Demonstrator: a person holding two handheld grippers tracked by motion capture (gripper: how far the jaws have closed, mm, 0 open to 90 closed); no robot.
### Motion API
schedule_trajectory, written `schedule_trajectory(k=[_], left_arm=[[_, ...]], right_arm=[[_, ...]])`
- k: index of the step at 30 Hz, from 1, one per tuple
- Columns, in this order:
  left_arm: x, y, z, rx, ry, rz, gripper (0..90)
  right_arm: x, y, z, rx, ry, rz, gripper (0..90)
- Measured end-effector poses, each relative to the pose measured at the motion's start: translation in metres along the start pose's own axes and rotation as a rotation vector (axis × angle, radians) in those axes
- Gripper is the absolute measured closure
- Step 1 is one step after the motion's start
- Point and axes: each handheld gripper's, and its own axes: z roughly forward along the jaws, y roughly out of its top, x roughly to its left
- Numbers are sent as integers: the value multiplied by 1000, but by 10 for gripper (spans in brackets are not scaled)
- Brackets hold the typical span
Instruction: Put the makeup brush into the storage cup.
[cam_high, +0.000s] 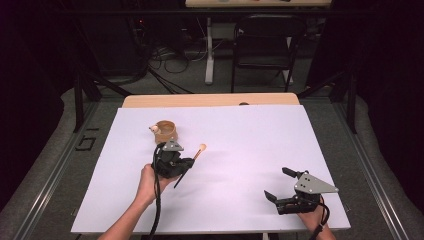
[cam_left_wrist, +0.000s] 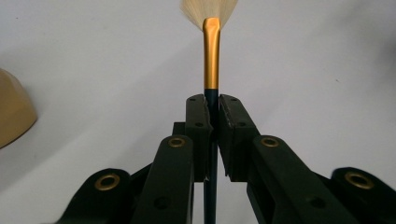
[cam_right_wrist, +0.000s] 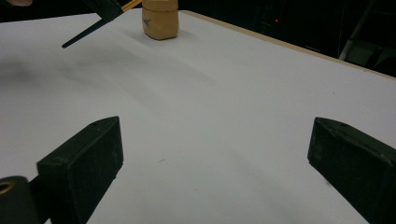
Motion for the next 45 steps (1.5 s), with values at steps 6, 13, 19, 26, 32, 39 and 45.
schedule_trajectory(k=[6,13,19,26,32,39,45], left_arm=[[2,-1,-2,-22,11,-11,833],[5,-3,-4,-49,20,-32,833],[8,-4,-7,-69,30,-41,833],[12,-6,-9,-93,42,-57,833],[16,-8,-10,-113,58,-68,833],[21,-10,-12,-142,73,-78,833],[24,-12,-12,-166,82,-81,833]], right_arm=[[0,0,0,-1,0,1,28],[0,0,0,-2,2,0,28],[0,0,0,-3,2,-1,28],[0,0,0,-3,2,0,28],[0,0,0,-1,2,1,28],[0,0,0,-1,3,0,28],[-1,0,0,-3,9,1,27]])
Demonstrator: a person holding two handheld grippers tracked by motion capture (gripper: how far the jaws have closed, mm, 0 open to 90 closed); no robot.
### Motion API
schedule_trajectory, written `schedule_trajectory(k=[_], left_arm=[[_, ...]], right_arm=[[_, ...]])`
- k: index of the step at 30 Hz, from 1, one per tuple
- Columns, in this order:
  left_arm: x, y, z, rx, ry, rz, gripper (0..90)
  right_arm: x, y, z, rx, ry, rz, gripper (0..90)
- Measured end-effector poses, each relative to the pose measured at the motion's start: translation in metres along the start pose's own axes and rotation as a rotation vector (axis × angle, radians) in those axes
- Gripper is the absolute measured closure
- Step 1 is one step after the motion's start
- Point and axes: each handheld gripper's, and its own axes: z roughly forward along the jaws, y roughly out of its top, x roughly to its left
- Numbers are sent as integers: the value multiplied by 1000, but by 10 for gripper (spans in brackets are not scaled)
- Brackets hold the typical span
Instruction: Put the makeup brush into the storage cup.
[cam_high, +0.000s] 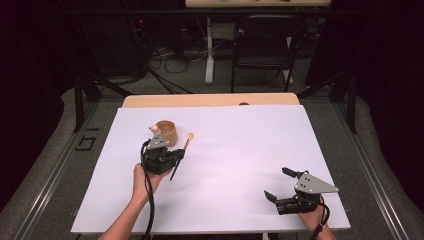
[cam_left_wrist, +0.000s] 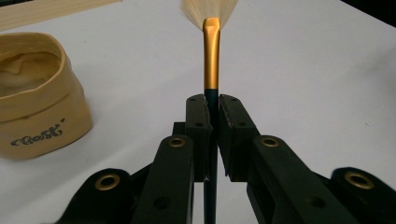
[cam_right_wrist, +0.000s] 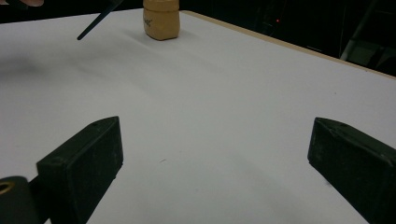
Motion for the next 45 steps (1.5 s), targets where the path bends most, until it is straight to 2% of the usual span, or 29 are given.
schedule_trajectory(k=[7,8,14,18,19,27,36,45], left_arm=[[4,-1,-1,-39,5,7,833],[4,-1,-1,-43,3,7,833],[9,-2,-2,-80,-9,11,833],[15,-5,-2,-108,-15,2,833],[16,-6,-2,-117,-14,0,833],[25,-7,-2,-107,-1,3,833],[27,-4,-4,-135,7,23,833],[32,1,3,-169,19,18,833]], right_arm=[[0,-1,1,-10,8,6,27],[0,0,0,7,11,6,27],[-1,-1,2,-4,15,0,26],[-1,-1,4,-12,14,7,25],[-2,-1,4,2,16,6,24],[-1,-1,6,3,19,-6,24],[-1,-1,6,10,20,-8,23],[-1,-1,7,13,17,-8,23]])
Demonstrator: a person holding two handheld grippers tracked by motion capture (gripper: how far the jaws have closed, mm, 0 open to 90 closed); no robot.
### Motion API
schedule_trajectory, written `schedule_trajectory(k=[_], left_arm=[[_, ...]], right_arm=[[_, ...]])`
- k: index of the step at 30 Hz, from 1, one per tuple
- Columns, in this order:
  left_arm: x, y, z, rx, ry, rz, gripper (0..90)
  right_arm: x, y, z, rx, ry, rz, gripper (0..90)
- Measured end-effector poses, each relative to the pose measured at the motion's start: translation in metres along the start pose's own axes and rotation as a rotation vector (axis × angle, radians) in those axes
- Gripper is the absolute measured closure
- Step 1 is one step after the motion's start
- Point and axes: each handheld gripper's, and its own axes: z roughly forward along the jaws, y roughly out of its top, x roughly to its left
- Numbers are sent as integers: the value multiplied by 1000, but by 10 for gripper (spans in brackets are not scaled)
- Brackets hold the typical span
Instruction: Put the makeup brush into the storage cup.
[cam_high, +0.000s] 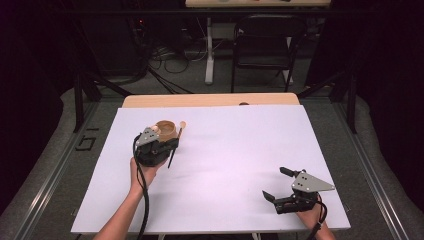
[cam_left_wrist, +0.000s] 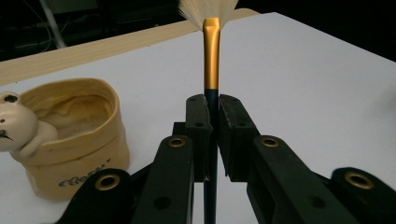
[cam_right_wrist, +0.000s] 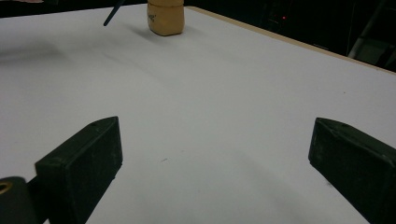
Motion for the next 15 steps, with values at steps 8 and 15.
schedule_trajectory(k=[8,15], left_arm=[[2,7,0,-37,6,5,833],[3,14,1,-42,19,17,833]], right_arm=[[1,-1,1,7,4,-3,22],[0,-1,1,11,6,2,22]])
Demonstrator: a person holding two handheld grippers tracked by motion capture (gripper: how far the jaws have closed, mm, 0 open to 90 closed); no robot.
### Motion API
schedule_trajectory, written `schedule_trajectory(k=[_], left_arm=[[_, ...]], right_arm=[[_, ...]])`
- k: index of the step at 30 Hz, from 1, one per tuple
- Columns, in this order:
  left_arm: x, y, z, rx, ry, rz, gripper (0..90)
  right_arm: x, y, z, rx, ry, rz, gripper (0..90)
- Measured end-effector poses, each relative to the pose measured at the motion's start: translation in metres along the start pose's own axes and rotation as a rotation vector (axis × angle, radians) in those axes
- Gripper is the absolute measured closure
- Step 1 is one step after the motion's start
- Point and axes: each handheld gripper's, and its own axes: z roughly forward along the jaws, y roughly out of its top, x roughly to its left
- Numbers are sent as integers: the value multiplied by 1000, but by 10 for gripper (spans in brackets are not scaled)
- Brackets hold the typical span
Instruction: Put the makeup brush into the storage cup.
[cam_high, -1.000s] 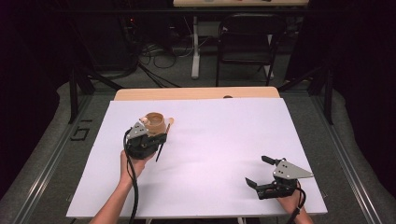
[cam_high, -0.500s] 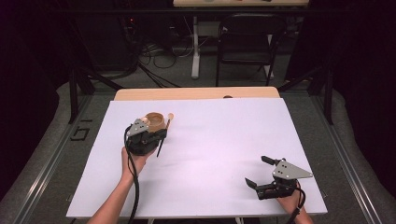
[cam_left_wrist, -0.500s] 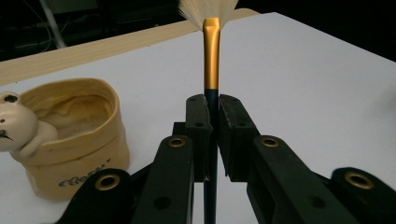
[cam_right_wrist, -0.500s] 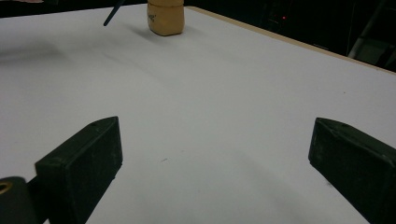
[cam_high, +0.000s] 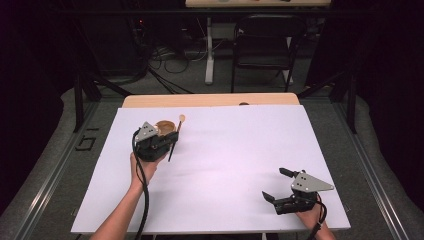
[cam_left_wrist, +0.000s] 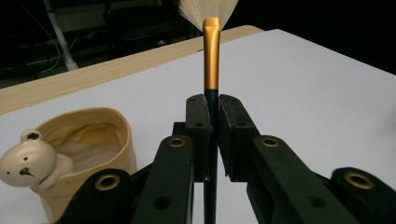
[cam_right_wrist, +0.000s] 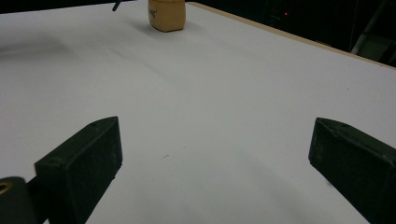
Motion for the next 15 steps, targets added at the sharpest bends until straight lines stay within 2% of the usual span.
schedule_trajectory(k=[5,9,15], left_arm=[[1,8,-1,-7,11,10,833],[2,14,-1,-16,13,19,833],[7,18,-1,-30,26,20,833]], right_arm=[[-1,-1,-2,15,-1,0,22],[0,0,-3,-1,-7,-6,23],[-1,0,-2,4,-7,-6,22]])
